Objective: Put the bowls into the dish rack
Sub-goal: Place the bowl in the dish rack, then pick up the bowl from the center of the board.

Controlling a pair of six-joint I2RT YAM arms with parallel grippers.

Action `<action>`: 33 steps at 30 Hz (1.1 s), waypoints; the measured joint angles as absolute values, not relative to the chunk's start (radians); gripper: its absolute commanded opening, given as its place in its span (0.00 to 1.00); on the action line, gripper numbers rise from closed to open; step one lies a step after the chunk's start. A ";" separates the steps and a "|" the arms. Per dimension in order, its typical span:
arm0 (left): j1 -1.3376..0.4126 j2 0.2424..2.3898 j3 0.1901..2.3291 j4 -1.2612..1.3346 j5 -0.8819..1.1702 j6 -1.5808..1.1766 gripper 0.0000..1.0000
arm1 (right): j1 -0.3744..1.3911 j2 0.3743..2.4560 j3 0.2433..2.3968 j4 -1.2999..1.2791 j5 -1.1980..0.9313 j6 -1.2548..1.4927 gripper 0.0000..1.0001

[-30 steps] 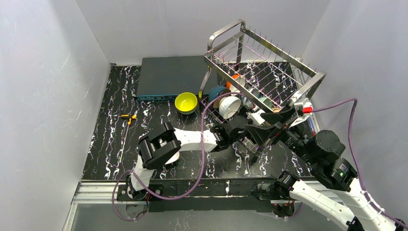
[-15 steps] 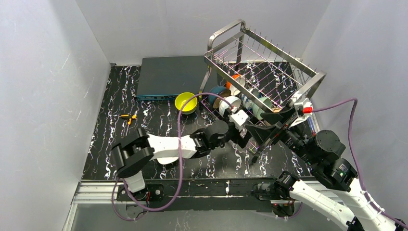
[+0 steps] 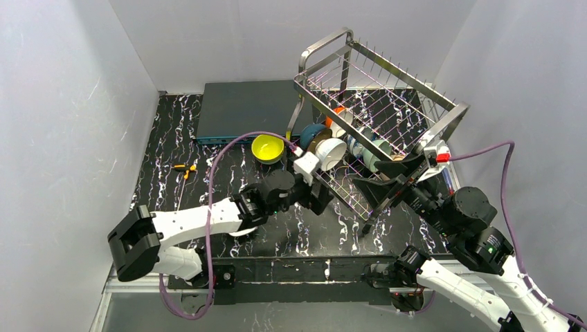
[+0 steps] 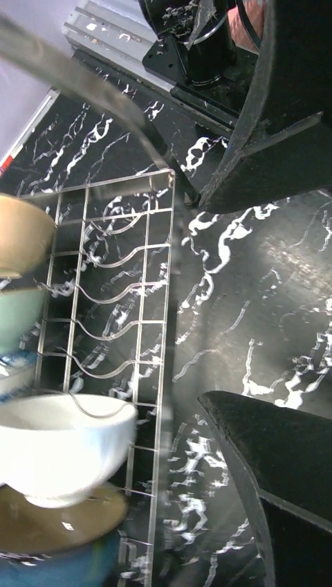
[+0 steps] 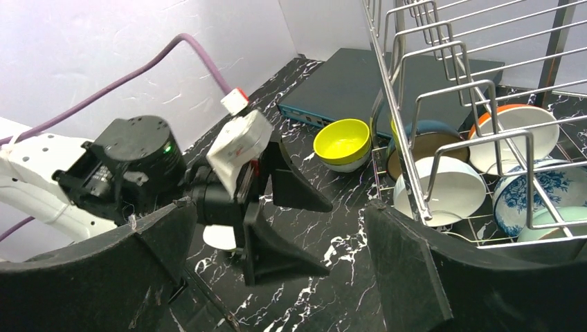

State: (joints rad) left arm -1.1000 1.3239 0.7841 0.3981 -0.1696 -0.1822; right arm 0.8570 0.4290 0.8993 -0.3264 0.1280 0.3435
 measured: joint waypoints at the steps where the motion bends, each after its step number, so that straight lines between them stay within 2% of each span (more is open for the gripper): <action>1: -1.078 1.312 0.784 0.367 -0.154 -0.207 0.98 | 0.857 0.430 0.899 -0.324 0.128 0.344 0.99; 7: -0.844 1.287 0.775 0.181 0.001 -0.425 0.98 | 0.857 0.440 0.884 -0.302 0.118 0.346 0.99; 14: -0.657 1.250 0.773 -0.044 0.069 -0.625 0.98 | 0.857 0.454 0.871 -0.266 0.106 0.348 0.99; 26: -0.530 1.024 0.716 -0.333 -0.048 -0.784 0.98 | 0.857 0.485 0.860 -0.228 0.097 0.358 0.99; 33: -0.452 1.135 0.730 -0.278 -0.030 -0.826 0.91 | 0.857 0.498 0.853 -0.207 0.090 0.363 0.99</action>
State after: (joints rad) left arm -0.4522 1.1347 0.7296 -0.2775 -0.0296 -0.8261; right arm 0.8570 0.4976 0.8528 -0.2073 0.0898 0.3626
